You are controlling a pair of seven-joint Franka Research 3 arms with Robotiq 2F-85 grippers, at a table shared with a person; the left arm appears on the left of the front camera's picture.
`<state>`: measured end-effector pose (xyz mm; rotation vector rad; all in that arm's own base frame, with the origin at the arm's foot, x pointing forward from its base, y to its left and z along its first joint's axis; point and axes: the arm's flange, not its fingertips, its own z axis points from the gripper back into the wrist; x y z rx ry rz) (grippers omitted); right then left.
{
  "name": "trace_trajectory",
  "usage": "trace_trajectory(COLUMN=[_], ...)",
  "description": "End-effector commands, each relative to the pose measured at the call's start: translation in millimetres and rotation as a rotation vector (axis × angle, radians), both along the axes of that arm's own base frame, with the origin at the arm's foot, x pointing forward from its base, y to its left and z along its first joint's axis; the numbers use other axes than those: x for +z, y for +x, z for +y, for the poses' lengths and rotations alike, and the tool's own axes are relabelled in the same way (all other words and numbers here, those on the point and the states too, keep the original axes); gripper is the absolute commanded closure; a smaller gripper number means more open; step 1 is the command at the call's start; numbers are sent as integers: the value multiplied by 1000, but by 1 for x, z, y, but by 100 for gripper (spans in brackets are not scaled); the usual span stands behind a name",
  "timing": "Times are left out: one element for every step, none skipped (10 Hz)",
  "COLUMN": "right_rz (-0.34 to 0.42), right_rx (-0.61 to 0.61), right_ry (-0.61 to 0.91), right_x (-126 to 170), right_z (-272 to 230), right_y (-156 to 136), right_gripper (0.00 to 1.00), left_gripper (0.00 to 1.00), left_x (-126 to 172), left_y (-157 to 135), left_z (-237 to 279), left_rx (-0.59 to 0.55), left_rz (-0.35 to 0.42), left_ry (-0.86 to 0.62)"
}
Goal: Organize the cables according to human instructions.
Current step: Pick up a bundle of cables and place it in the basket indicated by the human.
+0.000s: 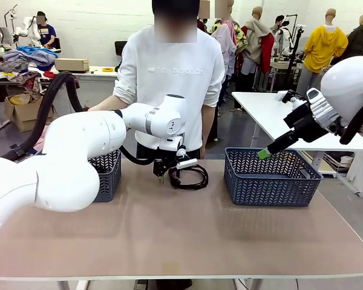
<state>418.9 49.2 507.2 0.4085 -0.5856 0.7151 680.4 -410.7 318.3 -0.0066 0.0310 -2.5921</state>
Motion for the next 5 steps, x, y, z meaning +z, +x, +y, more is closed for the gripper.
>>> trace_trajectory(right_rz=[-9,-9,-9,-9,-9], right_rx=[7,7,7,7,7], right_ry=[26,26,26,26,26], right_x=[0,0,0,0,0], right_z=[-2,-2,-2,-2,-2], right_y=[2,2,2,2,2], right_gripper=[0,0,0,0,0], left_gripper=[28,39,47,58,67], left_x=[7,8,8,9,9], left_y=[24,24,24,25,25], left_z=[-14,-14,-15,-14,-14], left_rx=[11,15,18,19,21], left_rz=[-11,-13,-14,-21,-24], left_ry=[29,27,28,30,32])
